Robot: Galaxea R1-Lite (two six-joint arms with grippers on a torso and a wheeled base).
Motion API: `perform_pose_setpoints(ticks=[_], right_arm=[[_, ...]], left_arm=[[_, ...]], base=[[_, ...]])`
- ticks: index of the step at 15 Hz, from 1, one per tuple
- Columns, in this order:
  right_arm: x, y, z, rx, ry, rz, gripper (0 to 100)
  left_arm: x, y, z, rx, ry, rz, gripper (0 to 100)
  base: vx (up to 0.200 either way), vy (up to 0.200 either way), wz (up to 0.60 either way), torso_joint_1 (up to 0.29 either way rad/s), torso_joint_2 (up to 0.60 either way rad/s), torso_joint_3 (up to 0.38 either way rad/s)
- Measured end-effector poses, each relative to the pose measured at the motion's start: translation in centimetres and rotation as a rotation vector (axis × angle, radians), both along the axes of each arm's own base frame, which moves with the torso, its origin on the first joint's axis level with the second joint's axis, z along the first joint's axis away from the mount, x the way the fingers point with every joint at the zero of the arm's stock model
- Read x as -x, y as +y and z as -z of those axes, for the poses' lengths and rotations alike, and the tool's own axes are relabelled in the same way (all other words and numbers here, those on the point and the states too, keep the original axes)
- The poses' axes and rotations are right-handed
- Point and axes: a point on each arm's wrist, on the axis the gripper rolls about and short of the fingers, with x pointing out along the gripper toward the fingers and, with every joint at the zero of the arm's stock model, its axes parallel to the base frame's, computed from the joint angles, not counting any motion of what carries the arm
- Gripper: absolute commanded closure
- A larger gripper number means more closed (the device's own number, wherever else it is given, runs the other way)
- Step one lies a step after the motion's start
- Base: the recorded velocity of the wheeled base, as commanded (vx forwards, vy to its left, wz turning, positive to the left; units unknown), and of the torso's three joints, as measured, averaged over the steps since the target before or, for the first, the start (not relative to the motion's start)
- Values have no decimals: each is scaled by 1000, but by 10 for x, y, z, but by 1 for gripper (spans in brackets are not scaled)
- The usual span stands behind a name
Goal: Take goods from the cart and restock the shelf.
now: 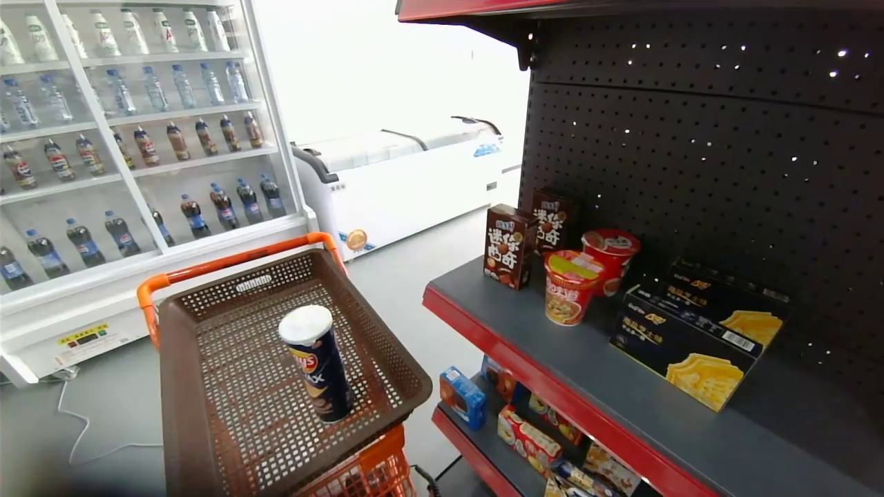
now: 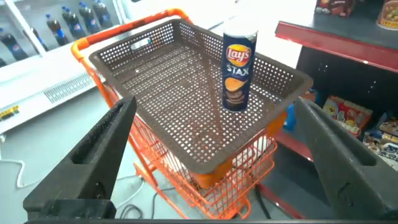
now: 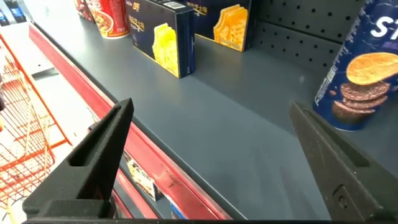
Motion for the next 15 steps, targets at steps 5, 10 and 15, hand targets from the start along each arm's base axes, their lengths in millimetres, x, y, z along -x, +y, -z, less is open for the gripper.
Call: perform_pose_setpoints(ticks=[5,10,15], right_arm=[[0,0,0,0,0,0,0],[0,0,0,0,0,0,0],[0,0,0,0,0,0,0]], left_arm=[[-61,1,-77,4,165,-13,0],[-144,16,-71,32,324,188,0],[-209,20,-25,16,323,331,0]], base=[[0,0,0,0,0,0],[0,0,0,0,0,0],[0,0,0,0,0,0]])
